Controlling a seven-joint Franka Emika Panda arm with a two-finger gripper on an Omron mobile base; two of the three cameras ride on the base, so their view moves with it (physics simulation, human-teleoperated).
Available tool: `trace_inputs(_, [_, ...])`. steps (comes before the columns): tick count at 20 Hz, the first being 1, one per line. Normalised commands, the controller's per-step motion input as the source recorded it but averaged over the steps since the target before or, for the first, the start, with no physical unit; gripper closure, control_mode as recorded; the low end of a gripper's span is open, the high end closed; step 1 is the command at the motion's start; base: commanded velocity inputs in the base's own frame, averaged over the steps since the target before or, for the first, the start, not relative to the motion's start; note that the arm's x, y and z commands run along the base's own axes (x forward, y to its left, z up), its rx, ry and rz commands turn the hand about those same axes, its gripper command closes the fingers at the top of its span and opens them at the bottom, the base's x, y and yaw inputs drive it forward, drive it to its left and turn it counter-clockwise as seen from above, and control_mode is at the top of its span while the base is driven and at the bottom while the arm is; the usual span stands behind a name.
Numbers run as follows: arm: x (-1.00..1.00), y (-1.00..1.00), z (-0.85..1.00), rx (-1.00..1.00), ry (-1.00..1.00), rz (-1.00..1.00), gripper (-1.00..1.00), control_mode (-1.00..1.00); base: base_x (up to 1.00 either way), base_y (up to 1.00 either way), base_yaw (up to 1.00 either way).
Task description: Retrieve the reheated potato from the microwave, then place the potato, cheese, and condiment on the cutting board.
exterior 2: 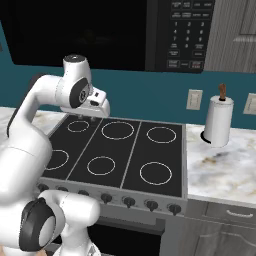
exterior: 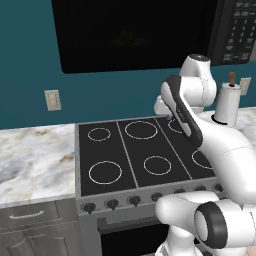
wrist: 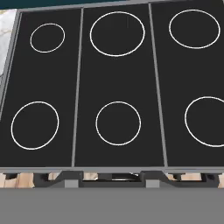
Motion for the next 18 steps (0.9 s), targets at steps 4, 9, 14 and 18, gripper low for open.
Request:
trace_inputs(4, [-0.07,0.0,0.0,0.0,-0.01,0.0,-1.0,-1.0,0.0,0.0,0.0])
trace_inputs(9, [-0.29,-0.12,0.0,0.06,-0.18,0.0,-1.0,-1.0,0.0,0.0,0.0])
trace_inputs(14, [-0.31,-0.27,0.09,0.14,-0.21,0.0,-1.0,-1.0,0.0,0.0,0.0])
trace_inputs(18, [-0.3,-0.33,0.22,0.08,-0.22,-0.02,-1.0,-1.0,0.0,0.0,0.0])
